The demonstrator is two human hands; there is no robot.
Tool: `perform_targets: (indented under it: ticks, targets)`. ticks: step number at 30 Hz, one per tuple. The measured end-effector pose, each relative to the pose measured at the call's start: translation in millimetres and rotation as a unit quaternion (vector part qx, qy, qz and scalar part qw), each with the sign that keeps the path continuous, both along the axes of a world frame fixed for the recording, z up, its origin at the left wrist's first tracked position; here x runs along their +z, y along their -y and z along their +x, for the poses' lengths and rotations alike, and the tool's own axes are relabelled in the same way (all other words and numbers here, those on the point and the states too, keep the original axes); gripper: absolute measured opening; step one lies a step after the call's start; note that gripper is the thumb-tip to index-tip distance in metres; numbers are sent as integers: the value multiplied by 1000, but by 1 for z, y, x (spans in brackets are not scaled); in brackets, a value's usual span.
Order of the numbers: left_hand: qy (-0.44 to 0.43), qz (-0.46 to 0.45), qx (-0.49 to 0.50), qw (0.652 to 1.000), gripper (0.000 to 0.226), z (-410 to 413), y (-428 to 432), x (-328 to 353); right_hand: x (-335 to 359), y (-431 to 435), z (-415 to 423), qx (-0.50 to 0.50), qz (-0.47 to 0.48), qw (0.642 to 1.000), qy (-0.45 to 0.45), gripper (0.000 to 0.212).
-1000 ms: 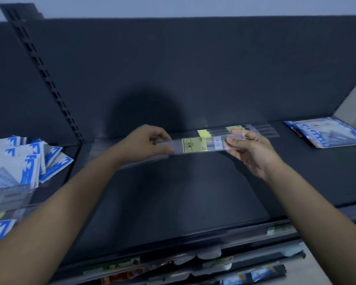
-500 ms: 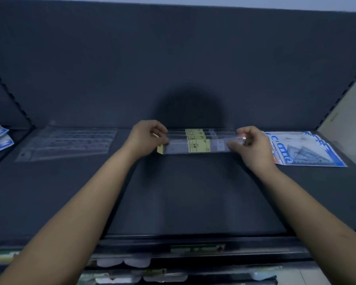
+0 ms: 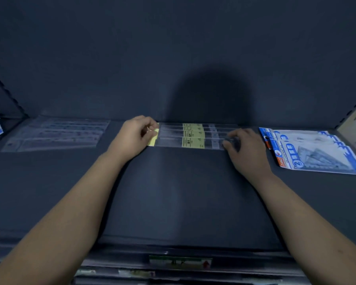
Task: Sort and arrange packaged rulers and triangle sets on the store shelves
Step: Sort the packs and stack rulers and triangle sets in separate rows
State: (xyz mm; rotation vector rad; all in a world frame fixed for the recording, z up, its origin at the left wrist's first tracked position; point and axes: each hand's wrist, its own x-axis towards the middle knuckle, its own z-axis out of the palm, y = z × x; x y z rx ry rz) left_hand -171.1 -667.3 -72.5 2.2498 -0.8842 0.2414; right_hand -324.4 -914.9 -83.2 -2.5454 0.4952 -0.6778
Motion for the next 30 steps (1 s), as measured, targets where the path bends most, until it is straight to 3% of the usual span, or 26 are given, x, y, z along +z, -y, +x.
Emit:
perform_targets:
  ticks: [2,6,18,21,23,25,30]
  targets:
    - [18,16,-19,1000,8,-2,3,1,-1,2,2,-1,-12,1000,-6,15]
    - [61,112,-49,991,43,-3,8,2,-2,3,3,-5,-22,1000,-12,15]
    - [56,132,-40,989,41,-9,11,7,5,-7,-1,-24,-45,997,-55,28]
    - [107,243,-22,964,53,-20,-3,29,19,-27,-8,-10,-94,993,-76,34]
    - [136,308,-34,941,63,-31,-26,48,31,-53,-9,21,-144,984,-99,40]
    - [134,309,-37,941,72,-39,-65,66,43,-94,-4,55,-170,978,-108,43]
    - [151,329,40,931,64,-26,-212,85,62,-240,35,134,-149,978,-62,51]
